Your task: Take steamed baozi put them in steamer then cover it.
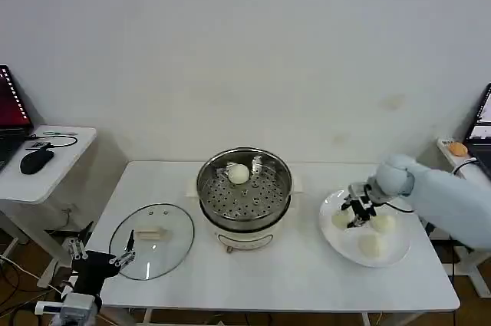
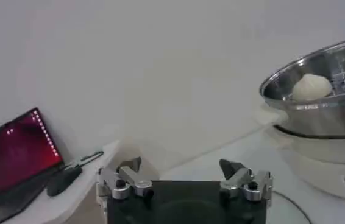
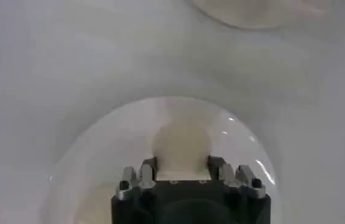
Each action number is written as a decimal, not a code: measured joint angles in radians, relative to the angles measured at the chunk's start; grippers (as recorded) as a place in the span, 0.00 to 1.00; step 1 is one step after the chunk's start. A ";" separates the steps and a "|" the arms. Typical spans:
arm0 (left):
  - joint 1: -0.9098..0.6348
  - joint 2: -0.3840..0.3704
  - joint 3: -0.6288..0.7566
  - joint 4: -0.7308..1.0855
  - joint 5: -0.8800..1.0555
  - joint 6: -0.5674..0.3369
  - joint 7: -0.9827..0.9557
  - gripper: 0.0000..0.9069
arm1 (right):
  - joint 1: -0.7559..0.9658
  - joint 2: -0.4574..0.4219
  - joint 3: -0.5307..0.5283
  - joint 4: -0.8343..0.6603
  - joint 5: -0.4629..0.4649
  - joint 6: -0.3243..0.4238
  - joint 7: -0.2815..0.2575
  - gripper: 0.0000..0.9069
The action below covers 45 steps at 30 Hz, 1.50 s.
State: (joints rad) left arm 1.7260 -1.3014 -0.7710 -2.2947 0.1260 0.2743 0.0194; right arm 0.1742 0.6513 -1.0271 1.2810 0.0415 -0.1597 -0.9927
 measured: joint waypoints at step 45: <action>-0.038 -0.014 -0.010 -0.043 -0.007 0.021 -0.003 1.00 | 0.402 0.597 -0.333 0.003 0.576 -0.368 0.216 0.63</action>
State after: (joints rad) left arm 1.6877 -1.3151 -0.7805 -2.3373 0.1192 0.2953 0.0162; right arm 0.5758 1.2480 -1.3605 1.2838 0.6179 -0.5275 -0.7762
